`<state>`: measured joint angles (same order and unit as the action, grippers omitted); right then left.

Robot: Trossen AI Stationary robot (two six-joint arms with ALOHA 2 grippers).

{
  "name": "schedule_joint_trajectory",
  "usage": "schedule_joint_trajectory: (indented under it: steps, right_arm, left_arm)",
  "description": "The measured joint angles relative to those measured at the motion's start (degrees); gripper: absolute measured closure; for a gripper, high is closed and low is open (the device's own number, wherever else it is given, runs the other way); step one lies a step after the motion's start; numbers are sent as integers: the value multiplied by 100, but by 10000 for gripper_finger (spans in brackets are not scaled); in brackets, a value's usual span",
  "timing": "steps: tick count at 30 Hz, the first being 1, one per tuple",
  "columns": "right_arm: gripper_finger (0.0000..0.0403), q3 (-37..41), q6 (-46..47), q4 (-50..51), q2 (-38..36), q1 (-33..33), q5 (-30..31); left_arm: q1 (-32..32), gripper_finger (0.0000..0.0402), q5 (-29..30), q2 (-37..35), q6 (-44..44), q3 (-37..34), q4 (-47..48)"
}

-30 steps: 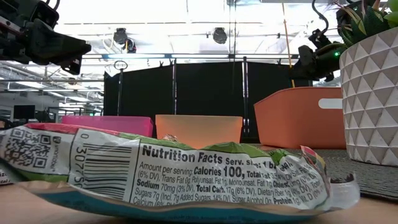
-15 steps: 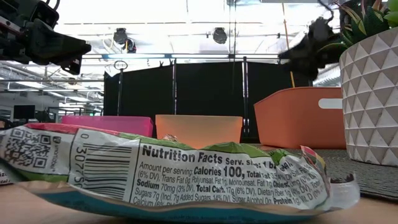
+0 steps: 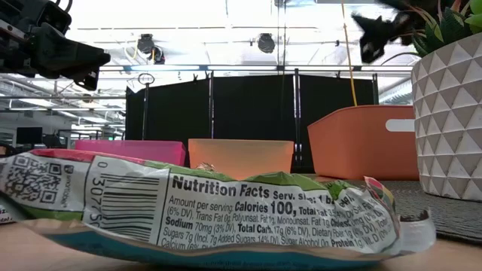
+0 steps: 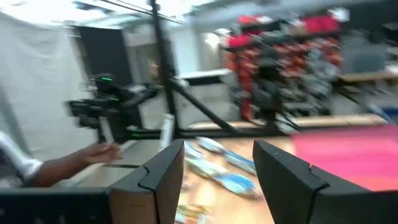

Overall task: Pick and place Granola Bars by type
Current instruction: Put the red granola bar into the right orange bin

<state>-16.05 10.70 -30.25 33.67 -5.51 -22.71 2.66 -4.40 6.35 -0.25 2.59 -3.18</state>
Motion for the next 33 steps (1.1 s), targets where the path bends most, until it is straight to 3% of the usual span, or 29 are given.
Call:
schedule_joint_trajectory:
  steps: [3, 13, 15, 20, 27, 33]
  right_arm:
    - [228, 0, -127, -168, -2, 487, 177]
    - [244, 0, -801, 754, 0, 1907, 2405]
    - [244, 0, -1070, 995, -4, 2088, 2496]
    - [244, 0, -1326, 1264, -512, 2431, 1944]
    - [244, 3, -1586, 2286, -1704, 2562, 2436]
    - [249, 416, -1818, 2381, -2639, 2563, 2475]
  left_arm:
    - [0, 339, 2, 2, -50, -2, -50]
    - [-2, 339, 2, 0, 404, 0, -955]
    - [-1, 339, 2, 2, 405, 0, -958]
    - [-2, 339, -2, 2, 355, 0, -994]
    - [0, 339, -2, 2, 325, 0, -1053]
    - [-2, 339, -2, 2, 121, 0, -1044]
